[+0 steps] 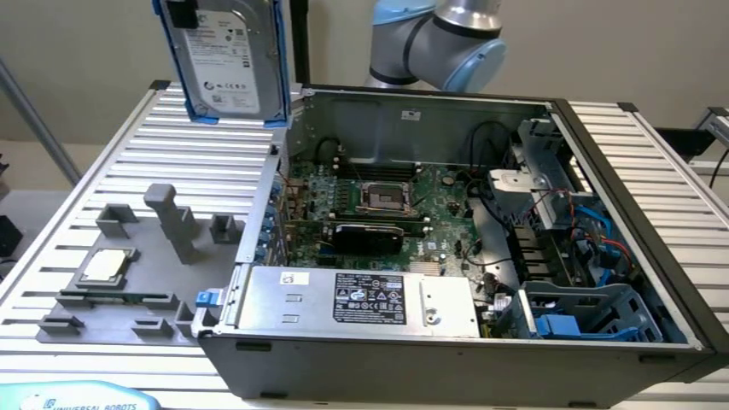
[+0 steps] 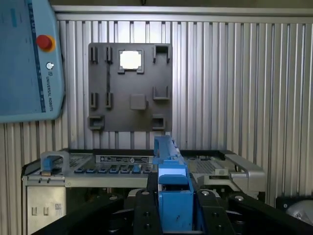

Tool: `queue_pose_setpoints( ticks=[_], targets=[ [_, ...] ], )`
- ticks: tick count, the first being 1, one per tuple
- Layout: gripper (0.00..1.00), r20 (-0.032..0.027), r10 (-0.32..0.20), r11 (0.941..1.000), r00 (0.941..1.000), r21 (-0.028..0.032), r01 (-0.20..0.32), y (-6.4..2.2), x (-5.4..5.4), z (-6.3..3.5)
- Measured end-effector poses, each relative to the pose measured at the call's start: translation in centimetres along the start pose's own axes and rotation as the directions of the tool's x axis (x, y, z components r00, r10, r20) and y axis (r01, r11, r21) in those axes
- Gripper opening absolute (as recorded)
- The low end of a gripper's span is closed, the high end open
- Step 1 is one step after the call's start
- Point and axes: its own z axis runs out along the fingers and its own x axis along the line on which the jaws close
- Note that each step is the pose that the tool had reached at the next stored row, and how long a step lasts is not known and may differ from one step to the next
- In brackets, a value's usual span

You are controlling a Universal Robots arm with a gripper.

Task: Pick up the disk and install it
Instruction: 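Pick up the disk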

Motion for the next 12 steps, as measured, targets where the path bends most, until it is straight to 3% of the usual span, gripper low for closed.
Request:
queue_pose_setpoints(
  ticks=[12],
  targets=[
    [0.33, 0.0001, 0.000, 1.0000, 1.0000, -0.0002, 0.000, -5.46, 1.2, -0.35]
  ],
)
